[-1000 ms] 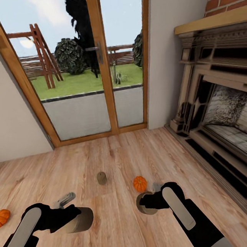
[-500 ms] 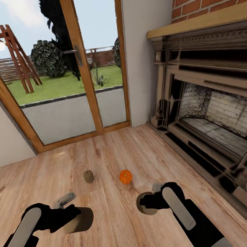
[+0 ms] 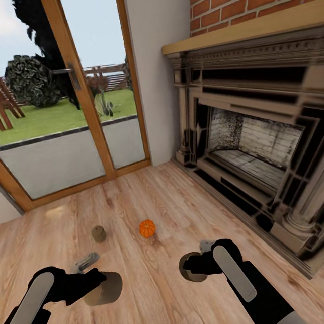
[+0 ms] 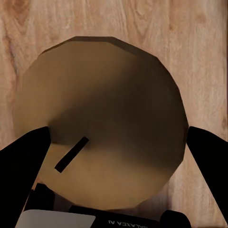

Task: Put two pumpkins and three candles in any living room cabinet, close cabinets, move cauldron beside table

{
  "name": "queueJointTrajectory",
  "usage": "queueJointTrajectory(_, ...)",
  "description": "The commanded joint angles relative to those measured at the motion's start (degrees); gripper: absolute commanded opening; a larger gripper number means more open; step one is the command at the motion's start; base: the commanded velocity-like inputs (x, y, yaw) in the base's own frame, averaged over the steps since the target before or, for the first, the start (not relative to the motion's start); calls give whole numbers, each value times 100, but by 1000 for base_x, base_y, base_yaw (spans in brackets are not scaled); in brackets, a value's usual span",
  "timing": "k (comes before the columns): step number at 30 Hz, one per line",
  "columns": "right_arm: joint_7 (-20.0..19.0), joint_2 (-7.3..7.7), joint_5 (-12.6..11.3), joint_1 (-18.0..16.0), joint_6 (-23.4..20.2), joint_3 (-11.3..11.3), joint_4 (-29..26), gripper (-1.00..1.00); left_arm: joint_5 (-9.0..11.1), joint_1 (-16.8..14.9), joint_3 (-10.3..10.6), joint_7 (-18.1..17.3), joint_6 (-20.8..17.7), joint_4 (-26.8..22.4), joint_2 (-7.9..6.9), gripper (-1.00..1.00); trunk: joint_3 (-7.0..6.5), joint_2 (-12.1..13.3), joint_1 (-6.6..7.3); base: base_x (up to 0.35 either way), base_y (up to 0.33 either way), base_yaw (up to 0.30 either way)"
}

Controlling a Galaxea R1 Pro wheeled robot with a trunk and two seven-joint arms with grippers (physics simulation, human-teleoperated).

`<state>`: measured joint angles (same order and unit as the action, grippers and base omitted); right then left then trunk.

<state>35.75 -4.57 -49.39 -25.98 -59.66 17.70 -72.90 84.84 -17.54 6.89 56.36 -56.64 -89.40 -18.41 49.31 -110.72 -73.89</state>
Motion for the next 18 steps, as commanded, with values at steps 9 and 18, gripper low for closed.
queueJointTrajectory(9, 64, -1, -71, -8, -2, 5, 3, -100, 59, -3, 5, 59, 2, -7, -5, -100, -49, 118, 67, -3, 0, -277)
queueJointTrajectory(18, 64, 0, -71, -7, -2, 5, -9, -100, 59, -3, 5, 66, 3, -7, -5, -100, -210, 479, 265, 0, 0, -277)
